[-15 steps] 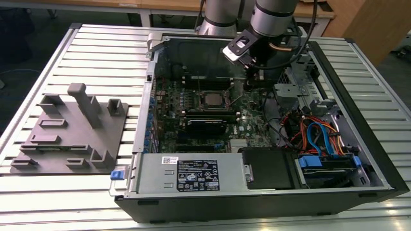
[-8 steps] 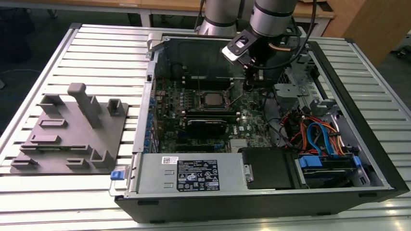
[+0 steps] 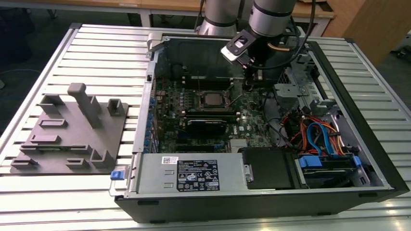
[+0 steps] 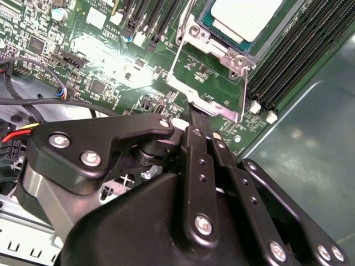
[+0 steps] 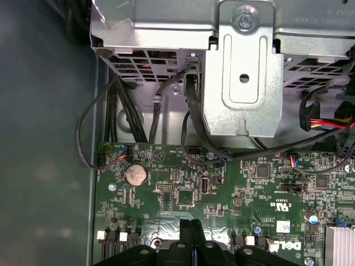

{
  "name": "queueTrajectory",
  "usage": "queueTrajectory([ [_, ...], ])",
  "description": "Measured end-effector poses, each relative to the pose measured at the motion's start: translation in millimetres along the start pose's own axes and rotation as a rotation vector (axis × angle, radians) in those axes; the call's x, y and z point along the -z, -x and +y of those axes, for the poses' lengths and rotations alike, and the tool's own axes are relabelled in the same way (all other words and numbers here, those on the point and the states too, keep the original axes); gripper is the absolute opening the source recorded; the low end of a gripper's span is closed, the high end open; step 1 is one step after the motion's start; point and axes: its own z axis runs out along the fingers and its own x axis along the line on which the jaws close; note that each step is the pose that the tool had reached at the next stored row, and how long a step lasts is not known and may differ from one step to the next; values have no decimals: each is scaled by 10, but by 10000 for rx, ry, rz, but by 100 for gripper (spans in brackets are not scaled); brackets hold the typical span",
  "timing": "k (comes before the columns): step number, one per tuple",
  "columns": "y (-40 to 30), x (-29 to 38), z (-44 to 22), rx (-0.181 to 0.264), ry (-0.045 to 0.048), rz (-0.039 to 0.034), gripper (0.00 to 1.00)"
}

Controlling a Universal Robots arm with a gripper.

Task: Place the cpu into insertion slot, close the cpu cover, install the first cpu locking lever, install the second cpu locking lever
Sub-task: 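Close the cpu cover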

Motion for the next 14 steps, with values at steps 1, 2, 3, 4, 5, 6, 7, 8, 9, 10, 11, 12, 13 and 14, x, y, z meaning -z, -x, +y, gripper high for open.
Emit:
queueTrajectory([
  [1,0,0,-3,0,0,0,10],
  [2,0,0,-6,0,0,0,10],
  [3,0,0,-10,0,0,0,10],
  [4,0,0,-14,0,0,0,10],
  [5,0,-1,-18,0,0,1,10],
  [6,0,-1,-19,0,0,1,10],
  [7,0,-1,-19,1,0,1,10],
  [8,0,-1,-19,1,1,0,10],
  [9,0,-1,-19,0,0,-1,10],
  [10,0,-1,-20,0,0,-1,10],
  [11,0,-1,-21,0,0,-1,10],
  [12,0,-1,-24,-2,0,0,10],
  [13,-1,-2,-27,-1,1,1,10],
  [14,-1,-1,-32,0,0,1,10],
])
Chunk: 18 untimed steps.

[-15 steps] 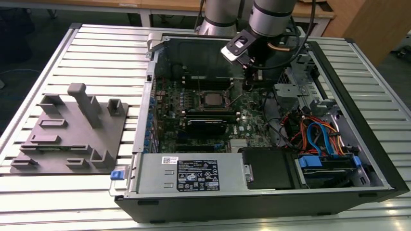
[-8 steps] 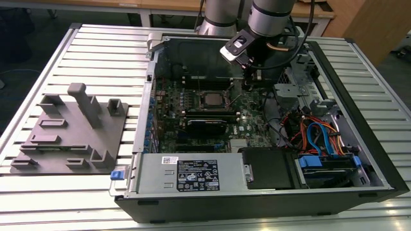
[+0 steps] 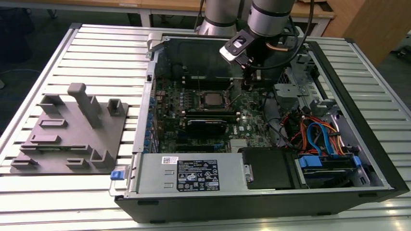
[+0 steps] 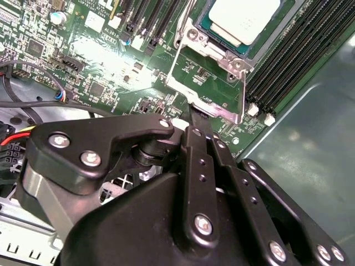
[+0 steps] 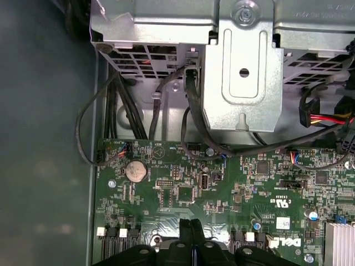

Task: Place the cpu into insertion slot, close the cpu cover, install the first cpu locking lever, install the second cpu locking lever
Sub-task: 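Close the cpu cover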

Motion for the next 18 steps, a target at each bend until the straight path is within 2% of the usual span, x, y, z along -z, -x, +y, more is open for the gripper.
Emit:
queueTrajectory([
  [11,-1,-2,-49,0,0,0,10],
  [13,-2,-19,-92,0,0,-1,10],
  [18,-2,-22,-108,0,0,-1,10],
])
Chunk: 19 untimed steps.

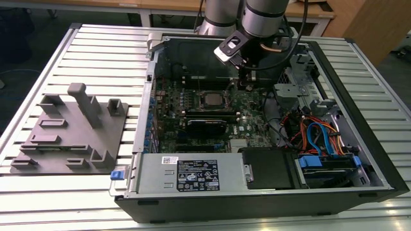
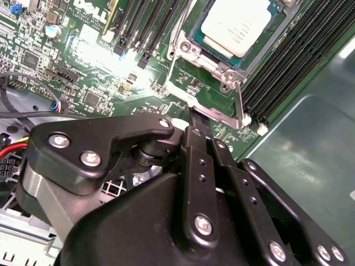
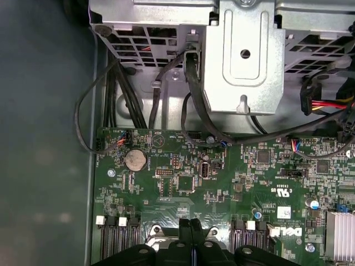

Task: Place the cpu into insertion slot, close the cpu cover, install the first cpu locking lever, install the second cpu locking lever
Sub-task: 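Close the cpu cover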

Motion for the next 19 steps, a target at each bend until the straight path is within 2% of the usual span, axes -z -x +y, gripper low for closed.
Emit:
queueTrajectory([
  [19,-1,-14,-65,0,0,0,10],
])
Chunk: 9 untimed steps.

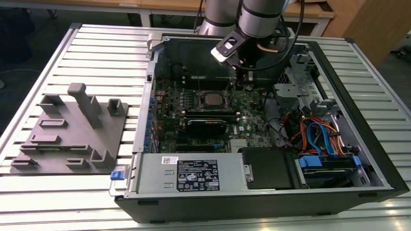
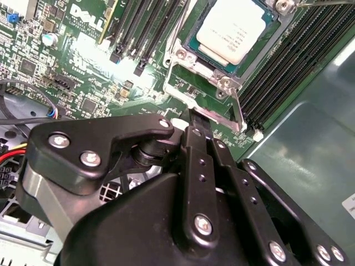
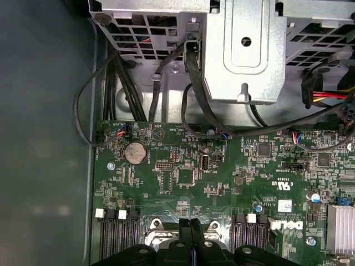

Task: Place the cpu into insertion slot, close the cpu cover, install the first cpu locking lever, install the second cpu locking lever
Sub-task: 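Close the cpu cover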

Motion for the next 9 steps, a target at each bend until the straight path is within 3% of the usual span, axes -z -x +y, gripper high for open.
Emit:
queueTrajectory([
  [9,0,-7,-16,0,-1,0,10],
])
